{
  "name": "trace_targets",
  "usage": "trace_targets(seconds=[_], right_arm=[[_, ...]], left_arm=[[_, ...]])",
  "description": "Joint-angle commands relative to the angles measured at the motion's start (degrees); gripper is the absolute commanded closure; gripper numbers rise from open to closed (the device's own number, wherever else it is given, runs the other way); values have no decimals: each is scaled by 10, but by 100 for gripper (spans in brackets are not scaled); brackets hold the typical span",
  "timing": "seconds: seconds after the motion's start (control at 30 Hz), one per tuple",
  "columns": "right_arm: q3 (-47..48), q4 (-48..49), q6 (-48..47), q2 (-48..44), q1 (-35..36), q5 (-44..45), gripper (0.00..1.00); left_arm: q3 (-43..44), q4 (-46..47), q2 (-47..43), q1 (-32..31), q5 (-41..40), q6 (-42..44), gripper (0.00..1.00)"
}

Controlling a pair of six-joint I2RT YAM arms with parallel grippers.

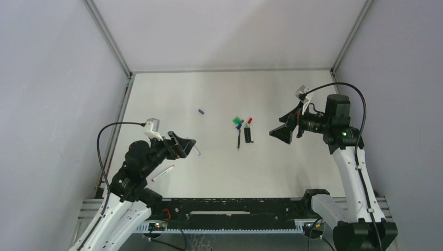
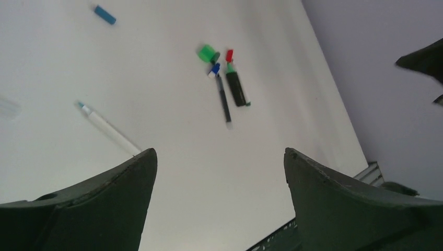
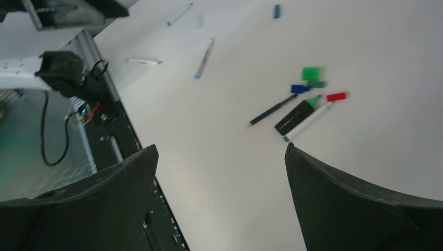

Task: Insert the pens into the pen caps
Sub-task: Pick up the pen from the center of the board.

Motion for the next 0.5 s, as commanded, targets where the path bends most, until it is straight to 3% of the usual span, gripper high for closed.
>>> trace_targets(seconds=[0.0,0.2,0.33,0.47], right_arm=[[-14,-37,-106,32,4,-107,0],[-28,7,-86,41,30,-103,0],[11,36,-76,39,46,-59,0],[32,55,-47,40,47,-70,0]], left_arm=[[-42,80,-27,-30,-87,-48,6],[-121,172,-96,-30,-114,-89,5],[-125,162,-126,-30,-134,-82,1],[-129,141,-128,-30,-150,-98,0]])
